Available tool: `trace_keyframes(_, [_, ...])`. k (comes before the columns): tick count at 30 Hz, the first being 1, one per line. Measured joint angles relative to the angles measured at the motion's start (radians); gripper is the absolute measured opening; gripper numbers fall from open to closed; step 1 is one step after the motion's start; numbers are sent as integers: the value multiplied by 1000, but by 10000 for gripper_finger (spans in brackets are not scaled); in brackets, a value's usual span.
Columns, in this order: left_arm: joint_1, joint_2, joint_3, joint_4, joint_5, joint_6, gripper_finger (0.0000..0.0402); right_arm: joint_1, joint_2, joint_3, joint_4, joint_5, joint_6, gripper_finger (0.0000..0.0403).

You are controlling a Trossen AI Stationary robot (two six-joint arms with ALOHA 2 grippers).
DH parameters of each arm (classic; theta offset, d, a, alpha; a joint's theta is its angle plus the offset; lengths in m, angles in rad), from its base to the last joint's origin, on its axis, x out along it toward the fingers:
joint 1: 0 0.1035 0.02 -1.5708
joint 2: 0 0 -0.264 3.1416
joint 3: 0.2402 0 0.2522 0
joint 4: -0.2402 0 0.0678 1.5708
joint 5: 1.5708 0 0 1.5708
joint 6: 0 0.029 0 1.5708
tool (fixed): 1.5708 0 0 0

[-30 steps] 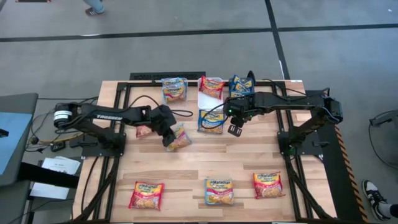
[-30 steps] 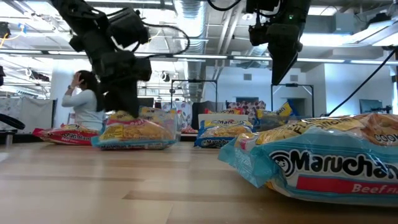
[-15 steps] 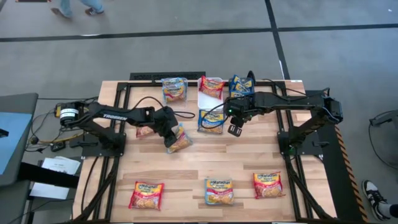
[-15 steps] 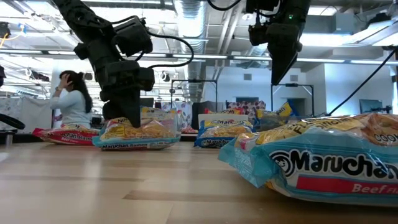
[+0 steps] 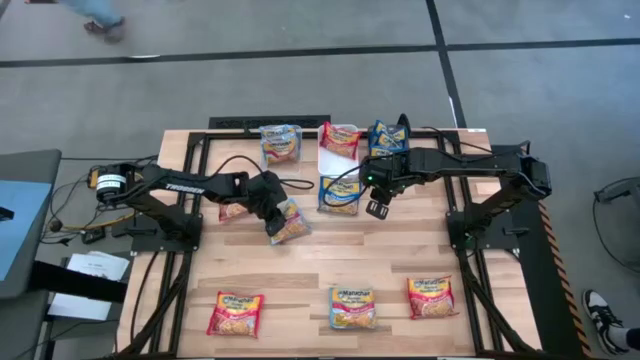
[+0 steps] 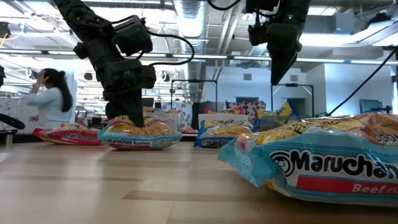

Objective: Sort Maruchan noodles
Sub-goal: Put the light blue noodle pack into the transparent bin

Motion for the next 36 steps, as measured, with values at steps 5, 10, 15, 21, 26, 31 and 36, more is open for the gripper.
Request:
trace_keyframes(5, [-10,-2,0,28,-3,14,2,0,0,0,0,0,0,113])
trace_keyframes(10, [-39,-47,-4,54,-33,44,0,-1,0,0,2,1,0,113])
trace_keyframes(15, [-52,-131,-4,60,-116,85,0,-6,0,0,35,5,-2,113])
trace_keyframes(21, [-37,-248,-4,70,-371,260,0,-31,0,0,76,7,-2,113])
trace_keyframes(26, [20,-331,-3,113,-614,485,0,-63,0,0,91,7,-2,113])
trace_keyframes(31, [110,-360,-2,213,-657,692,0,-94,0,0,116,7,-2,113])
trace_keyframes(36, [187,-360,-2,236,-650,881,0,-122,0,0,124,7,-5,113])
